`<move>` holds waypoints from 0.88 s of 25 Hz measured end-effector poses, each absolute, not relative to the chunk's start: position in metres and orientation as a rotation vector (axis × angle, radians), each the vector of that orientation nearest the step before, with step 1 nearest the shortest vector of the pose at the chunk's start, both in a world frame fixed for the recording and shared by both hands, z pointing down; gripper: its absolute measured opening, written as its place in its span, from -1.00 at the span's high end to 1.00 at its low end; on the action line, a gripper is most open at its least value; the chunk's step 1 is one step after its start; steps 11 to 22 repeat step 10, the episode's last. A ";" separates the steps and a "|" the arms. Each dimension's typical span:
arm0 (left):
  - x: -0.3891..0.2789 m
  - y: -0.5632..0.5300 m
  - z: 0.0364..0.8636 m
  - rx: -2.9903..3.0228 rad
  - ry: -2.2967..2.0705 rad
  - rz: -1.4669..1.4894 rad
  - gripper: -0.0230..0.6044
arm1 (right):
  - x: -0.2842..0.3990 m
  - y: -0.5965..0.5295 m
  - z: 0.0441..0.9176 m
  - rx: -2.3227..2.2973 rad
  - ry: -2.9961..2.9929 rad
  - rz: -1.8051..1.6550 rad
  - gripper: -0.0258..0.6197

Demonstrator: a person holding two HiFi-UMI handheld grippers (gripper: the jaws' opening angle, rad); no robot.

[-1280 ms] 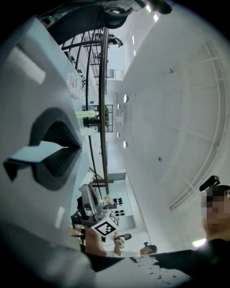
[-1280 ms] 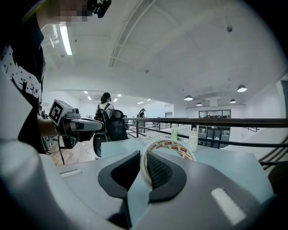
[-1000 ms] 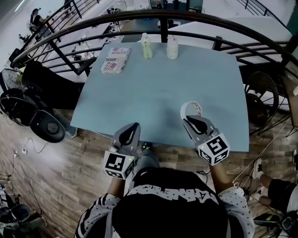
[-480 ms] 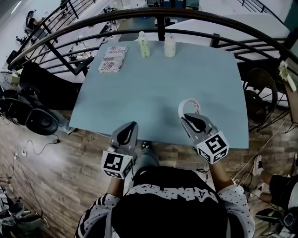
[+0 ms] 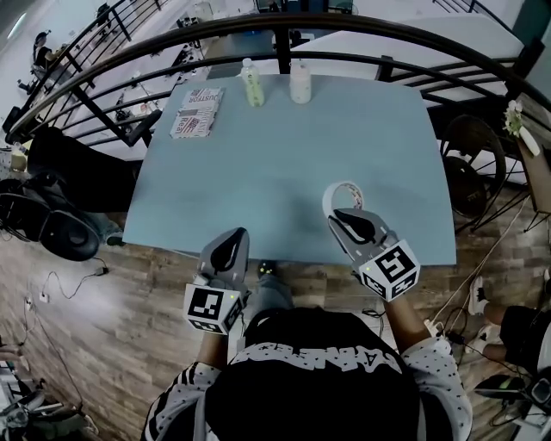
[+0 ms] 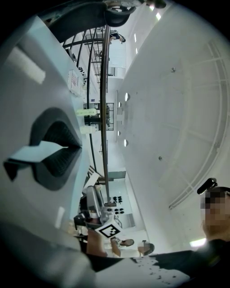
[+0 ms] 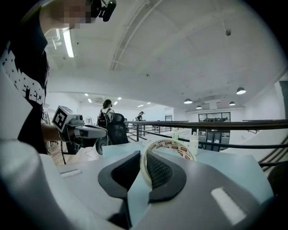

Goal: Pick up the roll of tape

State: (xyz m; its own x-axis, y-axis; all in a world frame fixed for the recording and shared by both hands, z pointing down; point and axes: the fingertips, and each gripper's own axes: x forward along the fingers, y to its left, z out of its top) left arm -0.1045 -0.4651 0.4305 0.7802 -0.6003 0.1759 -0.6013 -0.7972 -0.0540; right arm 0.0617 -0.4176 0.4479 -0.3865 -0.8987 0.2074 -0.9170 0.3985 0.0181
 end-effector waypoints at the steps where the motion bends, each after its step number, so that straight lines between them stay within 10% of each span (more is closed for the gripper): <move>1: -0.103 -0.464 0.430 2.961 -0.994 0.290 0.93 | 0.063 -0.416 0.447 1.624 -2.466 0.146 0.76; 22: -0.098 -0.465 0.424 2.965 -0.987 0.288 0.93 | 0.069 -0.415 0.440 1.637 -2.464 0.138 0.76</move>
